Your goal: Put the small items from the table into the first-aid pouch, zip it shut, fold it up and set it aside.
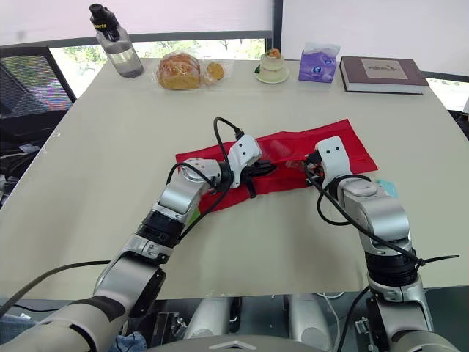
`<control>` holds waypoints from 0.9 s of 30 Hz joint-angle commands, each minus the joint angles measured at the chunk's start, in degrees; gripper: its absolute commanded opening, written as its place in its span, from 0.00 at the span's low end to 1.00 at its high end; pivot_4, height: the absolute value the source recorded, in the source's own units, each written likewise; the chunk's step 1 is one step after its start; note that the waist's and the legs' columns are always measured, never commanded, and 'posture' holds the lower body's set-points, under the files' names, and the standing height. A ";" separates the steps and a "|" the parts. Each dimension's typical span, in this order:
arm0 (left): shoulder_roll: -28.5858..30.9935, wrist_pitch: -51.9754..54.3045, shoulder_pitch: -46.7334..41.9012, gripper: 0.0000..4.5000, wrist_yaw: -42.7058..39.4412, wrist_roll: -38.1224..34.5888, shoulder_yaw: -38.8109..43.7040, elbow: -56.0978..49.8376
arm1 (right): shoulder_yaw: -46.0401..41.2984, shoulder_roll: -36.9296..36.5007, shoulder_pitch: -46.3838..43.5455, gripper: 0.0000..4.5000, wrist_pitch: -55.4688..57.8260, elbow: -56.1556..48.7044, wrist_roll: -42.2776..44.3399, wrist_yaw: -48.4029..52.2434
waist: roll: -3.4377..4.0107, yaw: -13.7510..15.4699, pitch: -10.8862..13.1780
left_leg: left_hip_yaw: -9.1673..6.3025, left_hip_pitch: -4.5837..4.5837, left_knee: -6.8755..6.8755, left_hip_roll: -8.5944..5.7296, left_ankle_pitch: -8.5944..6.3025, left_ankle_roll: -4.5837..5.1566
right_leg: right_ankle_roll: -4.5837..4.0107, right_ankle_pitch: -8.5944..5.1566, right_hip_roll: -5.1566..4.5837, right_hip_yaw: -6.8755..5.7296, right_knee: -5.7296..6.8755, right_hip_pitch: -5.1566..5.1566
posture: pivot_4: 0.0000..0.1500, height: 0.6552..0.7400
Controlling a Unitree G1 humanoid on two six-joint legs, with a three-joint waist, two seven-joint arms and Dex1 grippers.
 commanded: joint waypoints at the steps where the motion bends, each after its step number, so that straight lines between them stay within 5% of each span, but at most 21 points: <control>1: -0.66 -0.57 -0.75 0.00 -0.32 -0.28 -0.12 -2.48 | -1.17 1.17 -1.32 0.18 0.53 -2.10 0.01 -1.68 | 0.00 0.00 0.00 | 0.00 0.00 0.00 0.00 0.00 0.00 | 0.00 0.00 0.00 0.00 0.00 0.00 | 1.00 1.00; 21: -1.57 -0.95 -0.56 0.00 -1.25 -0.31 -1.20 -3.02 | -1.22 13.04 -6.79 0.18 -11.11 12.19 -2.78 -8.22 | 0.01 -0.21 0.00 | 0.01 -0.01 -0.09 0.00 0.00 0.00 | 0.00 0.00 0.00 0.00 -0.03 -0.04 | 1.00 1.00; 22: -1.52 -1.02 -0.55 0.00 -1.29 -0.32 -1.17 -2.94 | -0.83 12.78 -6.18 0.40 -11.47 11.79 -2.74 -7.83 | 0.01 -0.22 0.00 | 0.01 -0.01 -0.10 0.01 0.00 0.00 | 0.00 0.00 0.00 0.00 -0.03 -0.04 | 1.00 1.00; 27: -1.13 -1.52 -0.84 0.00 -1.50 -0.19 -0.64 -1.87 | -1.51 11.35 -3.02 0.96 -11.86 8.75 -2.25 -6.83 | 0.01 -0.09 0.00 | 0.00 -0.01 -0.15 0.00 0.00 0.00 | 0.00 0.00 0.00 -0.01 -0.05 -0.04 | 1.00 1.00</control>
